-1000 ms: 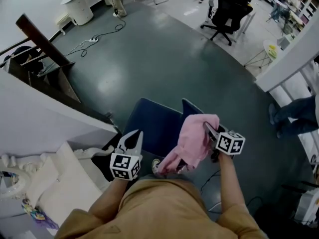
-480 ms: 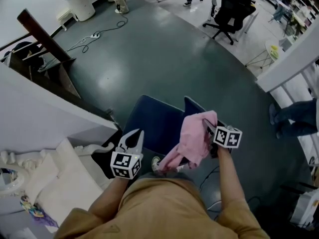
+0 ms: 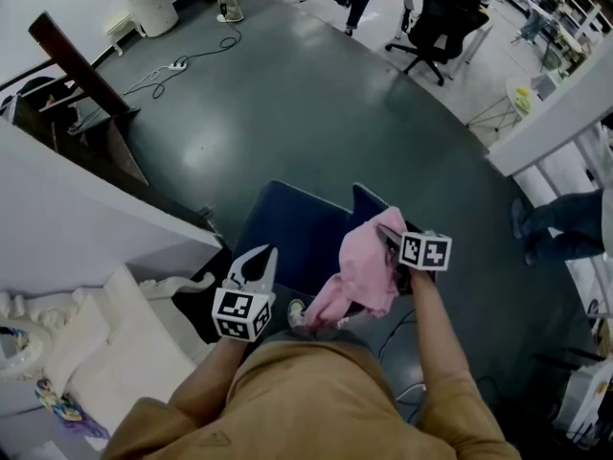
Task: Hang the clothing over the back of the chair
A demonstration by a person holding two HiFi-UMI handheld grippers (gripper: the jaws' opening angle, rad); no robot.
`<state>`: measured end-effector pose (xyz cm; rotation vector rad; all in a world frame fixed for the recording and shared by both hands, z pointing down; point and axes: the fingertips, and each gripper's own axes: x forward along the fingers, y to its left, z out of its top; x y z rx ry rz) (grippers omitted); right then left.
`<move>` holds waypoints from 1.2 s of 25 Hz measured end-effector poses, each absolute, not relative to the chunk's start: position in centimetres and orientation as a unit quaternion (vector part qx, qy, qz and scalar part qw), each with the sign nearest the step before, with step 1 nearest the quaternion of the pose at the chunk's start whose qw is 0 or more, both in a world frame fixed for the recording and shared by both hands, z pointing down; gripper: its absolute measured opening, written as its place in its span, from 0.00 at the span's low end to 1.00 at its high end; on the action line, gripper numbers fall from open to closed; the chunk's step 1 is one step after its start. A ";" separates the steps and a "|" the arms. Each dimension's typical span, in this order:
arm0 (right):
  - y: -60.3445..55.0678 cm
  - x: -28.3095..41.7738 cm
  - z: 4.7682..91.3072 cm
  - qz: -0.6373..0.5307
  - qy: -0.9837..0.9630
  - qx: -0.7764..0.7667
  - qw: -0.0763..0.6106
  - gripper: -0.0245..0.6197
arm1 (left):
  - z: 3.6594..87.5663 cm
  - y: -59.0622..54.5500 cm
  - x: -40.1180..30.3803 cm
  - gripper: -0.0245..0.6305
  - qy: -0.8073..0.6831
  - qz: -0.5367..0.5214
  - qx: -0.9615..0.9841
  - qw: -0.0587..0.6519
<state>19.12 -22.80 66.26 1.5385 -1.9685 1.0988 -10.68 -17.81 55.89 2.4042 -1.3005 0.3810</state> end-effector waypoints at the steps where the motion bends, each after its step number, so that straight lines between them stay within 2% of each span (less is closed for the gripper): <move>1: -22.8 19.2 66.1 0.397 -0.704 0.555 0.197 0.60 | 56.1 -17.9 -11.0 0.04 -0.463 0.135 0.855 0.192; 4: -22.7 19.6 65.3 0.403 -0.700 0.563 0.175 0.64 | 56.5 -18.0 -11.6 0.04 -0.462 0.135 0.854 0.199; 11: -22.2 19.9 63.3 0.390 -0.697 0.582 0.153 0.64 | 56.6 -18.6 -11.7 0.04 -0.450 0.126 0.860 0.206; 24: -19.9 20.1 58.9 0.360 -0.692 0.620 0.085 0.60 | 55.4 -19.4 -12.2 0.04 -0.427 0.111 0.877 0.193; 26: -19.2 20.3 58.3 0.347 -0.689 0.631 0.081 0.54 | 55.2 -19.5 -12.3 0.04 -0.425 0.108 0.879 0.189; 30: -17.5 20.7 56.9 0.330 -0.689 0.642 0.069 0.36 | 54.4 -19.6 -12.1 0.04 -0.420 0.104 0.884 0.175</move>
